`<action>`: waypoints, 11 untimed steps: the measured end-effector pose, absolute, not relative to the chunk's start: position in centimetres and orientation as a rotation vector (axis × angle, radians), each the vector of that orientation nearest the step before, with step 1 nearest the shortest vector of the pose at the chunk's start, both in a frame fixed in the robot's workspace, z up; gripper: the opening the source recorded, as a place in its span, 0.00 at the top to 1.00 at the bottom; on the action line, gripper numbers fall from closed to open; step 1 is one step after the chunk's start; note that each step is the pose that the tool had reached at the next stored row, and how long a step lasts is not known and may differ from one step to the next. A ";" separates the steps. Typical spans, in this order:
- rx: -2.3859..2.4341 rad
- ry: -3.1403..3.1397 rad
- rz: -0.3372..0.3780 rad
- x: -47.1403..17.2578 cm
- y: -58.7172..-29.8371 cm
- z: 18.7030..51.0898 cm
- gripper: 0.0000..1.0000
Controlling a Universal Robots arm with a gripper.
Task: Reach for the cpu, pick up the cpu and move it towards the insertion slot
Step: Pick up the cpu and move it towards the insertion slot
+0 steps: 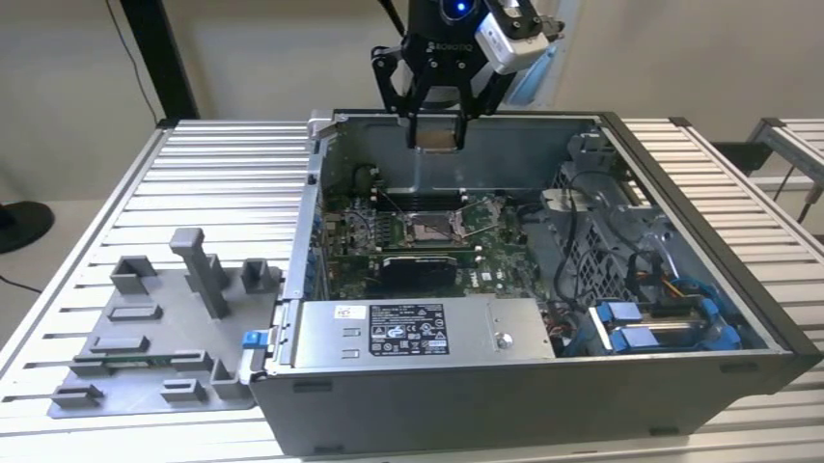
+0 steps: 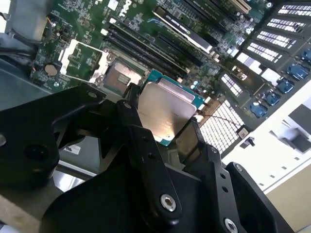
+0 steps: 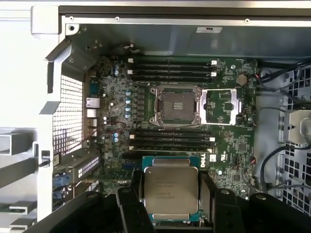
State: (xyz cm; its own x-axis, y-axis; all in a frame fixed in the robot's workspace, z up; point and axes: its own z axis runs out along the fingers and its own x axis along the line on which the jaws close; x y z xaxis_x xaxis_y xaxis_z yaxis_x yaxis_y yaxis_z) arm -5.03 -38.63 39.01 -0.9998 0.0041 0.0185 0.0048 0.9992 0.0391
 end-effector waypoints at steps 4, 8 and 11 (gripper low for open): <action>-0.009 -3.123 -0.061 -3.8 -38.2 38.7 1.00; -0.011 -3.123 -0.061 -3.0 -37.4 38.3 1.00; -0.012 -3.123 -0.061 -2.7 -36.7 37.9 1.00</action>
